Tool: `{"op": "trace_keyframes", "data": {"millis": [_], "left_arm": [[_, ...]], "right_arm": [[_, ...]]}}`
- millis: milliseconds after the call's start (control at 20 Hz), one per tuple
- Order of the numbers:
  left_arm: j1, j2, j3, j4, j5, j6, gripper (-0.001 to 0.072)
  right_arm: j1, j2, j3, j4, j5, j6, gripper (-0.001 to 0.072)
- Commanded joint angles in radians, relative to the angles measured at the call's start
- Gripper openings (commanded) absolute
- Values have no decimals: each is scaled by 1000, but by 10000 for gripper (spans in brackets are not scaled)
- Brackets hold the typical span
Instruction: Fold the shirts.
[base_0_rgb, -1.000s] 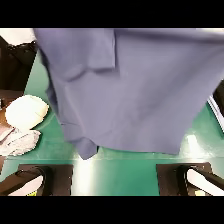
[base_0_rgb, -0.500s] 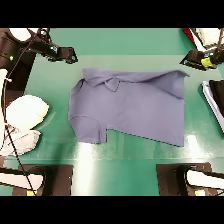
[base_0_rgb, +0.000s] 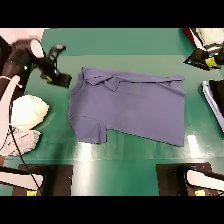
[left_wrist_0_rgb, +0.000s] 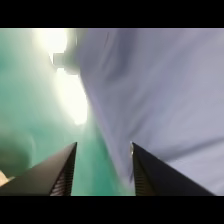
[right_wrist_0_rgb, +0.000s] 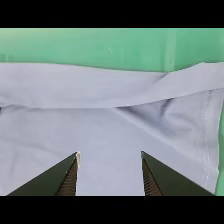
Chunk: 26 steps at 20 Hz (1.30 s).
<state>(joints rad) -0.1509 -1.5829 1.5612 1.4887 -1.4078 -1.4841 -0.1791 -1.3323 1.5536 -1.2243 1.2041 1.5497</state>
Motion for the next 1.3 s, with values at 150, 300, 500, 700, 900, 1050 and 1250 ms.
{"op": "trace_keyframes", "data": {"millis": [150,300,500,700,900,1050,1250], "left_arm": [[16,264,-533,-18,227,-79,410],[87,345,-704,-204,328,-78,410],[137,343,-770,-365,375,-26,412],[137,338,-771,-375,422,-28,409],[134,338,-771,-379,433,-35,409],[134,338,-774,-379,433,-35,409],[134,338,-786,-391,437,-35,407]], "right_arm": [[9,69,0,-1,26,-33,440],[9,85,0,-1,27,-34,440],[9,85,0,2,49,-33,440],[9,85,0,2,70,-34,440],[9,85,0,2,77,-34,440],[9,85,0,2,84,-33,441],[9,85,0,2,103,-33,440]]}}
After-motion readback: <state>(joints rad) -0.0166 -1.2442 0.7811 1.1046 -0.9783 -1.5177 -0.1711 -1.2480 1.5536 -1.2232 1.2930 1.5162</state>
